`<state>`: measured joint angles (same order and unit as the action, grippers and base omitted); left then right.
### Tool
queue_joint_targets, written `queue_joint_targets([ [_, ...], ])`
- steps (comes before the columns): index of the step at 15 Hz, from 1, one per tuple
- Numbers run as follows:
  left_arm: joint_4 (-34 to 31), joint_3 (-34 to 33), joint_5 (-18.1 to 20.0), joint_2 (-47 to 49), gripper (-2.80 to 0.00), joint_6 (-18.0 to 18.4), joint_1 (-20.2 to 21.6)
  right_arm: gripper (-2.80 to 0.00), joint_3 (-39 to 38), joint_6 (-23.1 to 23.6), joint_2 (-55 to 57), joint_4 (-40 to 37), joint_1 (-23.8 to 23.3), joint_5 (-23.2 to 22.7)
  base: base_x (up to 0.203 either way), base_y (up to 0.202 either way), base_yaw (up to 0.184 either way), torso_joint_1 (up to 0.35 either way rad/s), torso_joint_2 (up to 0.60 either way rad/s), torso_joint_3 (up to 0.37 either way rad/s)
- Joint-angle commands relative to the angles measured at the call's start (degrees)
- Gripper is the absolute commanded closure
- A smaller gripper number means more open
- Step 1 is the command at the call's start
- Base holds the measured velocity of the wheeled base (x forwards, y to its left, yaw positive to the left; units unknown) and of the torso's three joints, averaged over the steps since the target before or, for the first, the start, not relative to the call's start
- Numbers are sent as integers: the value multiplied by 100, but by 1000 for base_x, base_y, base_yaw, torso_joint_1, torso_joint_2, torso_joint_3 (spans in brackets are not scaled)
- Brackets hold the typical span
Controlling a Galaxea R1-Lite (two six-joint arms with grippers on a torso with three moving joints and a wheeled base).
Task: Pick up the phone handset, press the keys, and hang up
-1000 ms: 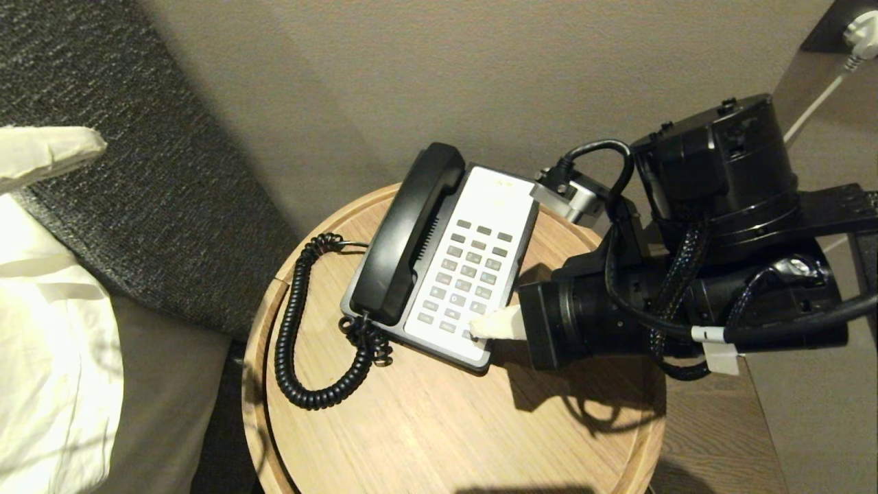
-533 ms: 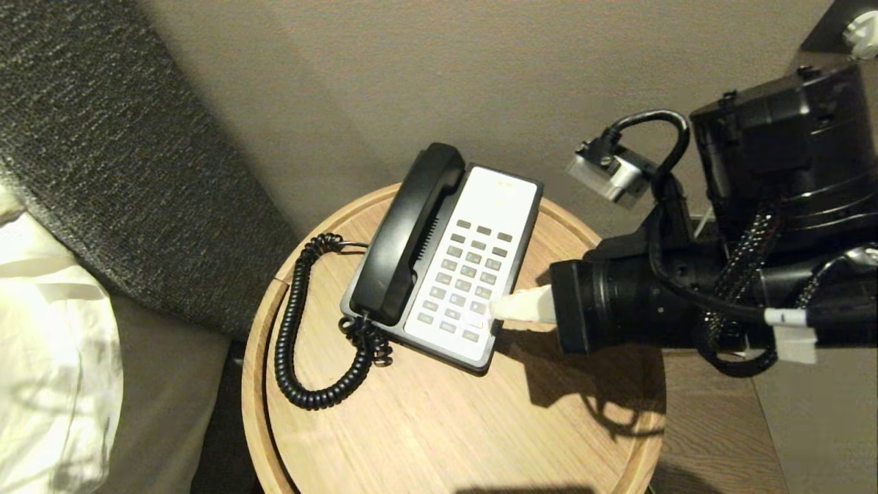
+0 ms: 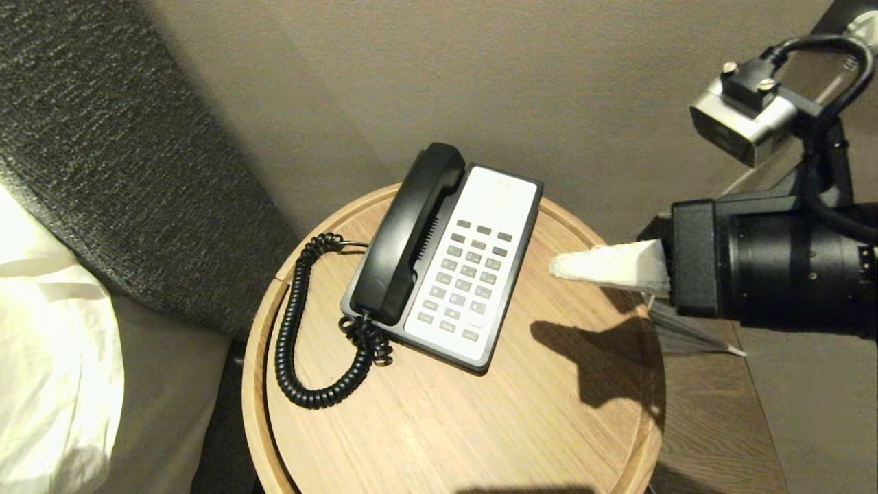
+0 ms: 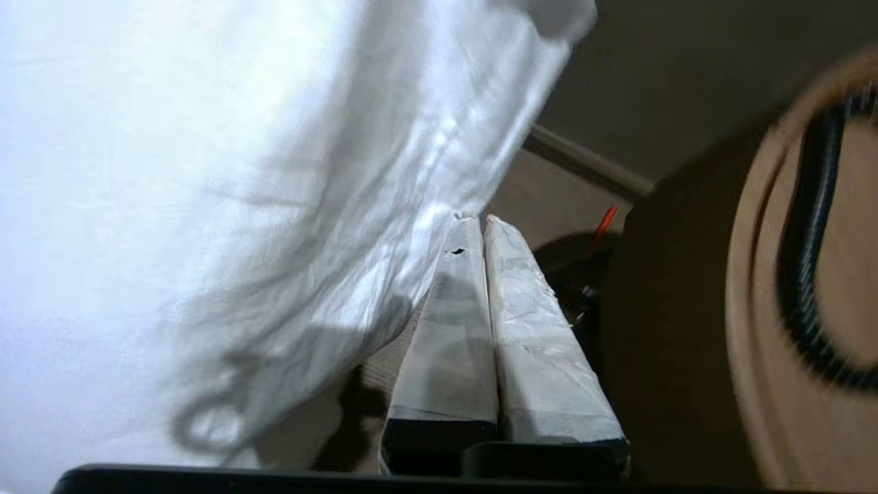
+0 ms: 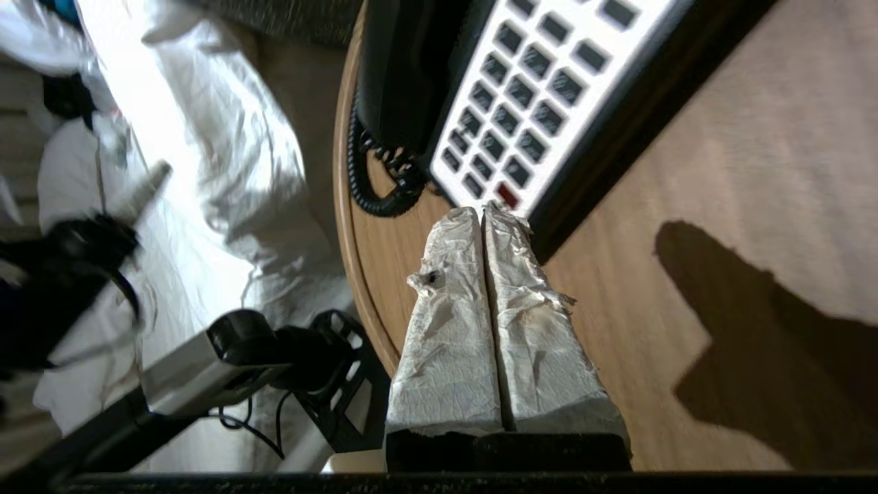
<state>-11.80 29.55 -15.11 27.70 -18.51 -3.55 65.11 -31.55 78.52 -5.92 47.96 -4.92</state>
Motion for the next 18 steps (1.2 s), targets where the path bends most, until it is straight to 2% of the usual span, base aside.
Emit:
queue_joint_targets([
  [1,643,-1025,488,-785,0,1197,87,0,-196,-37,-547,2,-346,-1,0,0,0,0,0,0],
  [3,1042,-1638,739,-1152,0,1561,151,0,-483,-47,-977,3,-639,-2,0,0,0,0,0,0],
  [6,1022,-2356,1034,-2138,0,2022,251,0,-808,-45,-1445,11,-1342,-20,0,0,0,0,0,0],
  [8,900,-2628,1224,-2698,0,2192,296,0,-949,-44,-1870,12,-1893,-25,0,0,0,0,0,0],
  [12,1239,-2998,1496,-2770,0,2032,311,0,-1577,-75,-3041,2,-3108,-16,0,0,0,0,0,0],
  [15,1390,-3043,1511,-2770,0,2026,311,0,-2380,-75,-4560,-187,-3466,189,0,0,0,0,0,0],
  [18,1399,-3043,1511,-2770,0,2018,311,0,-2817,-120,-6043,-1138,-3617,878,0,0,0,0,0,0],
])
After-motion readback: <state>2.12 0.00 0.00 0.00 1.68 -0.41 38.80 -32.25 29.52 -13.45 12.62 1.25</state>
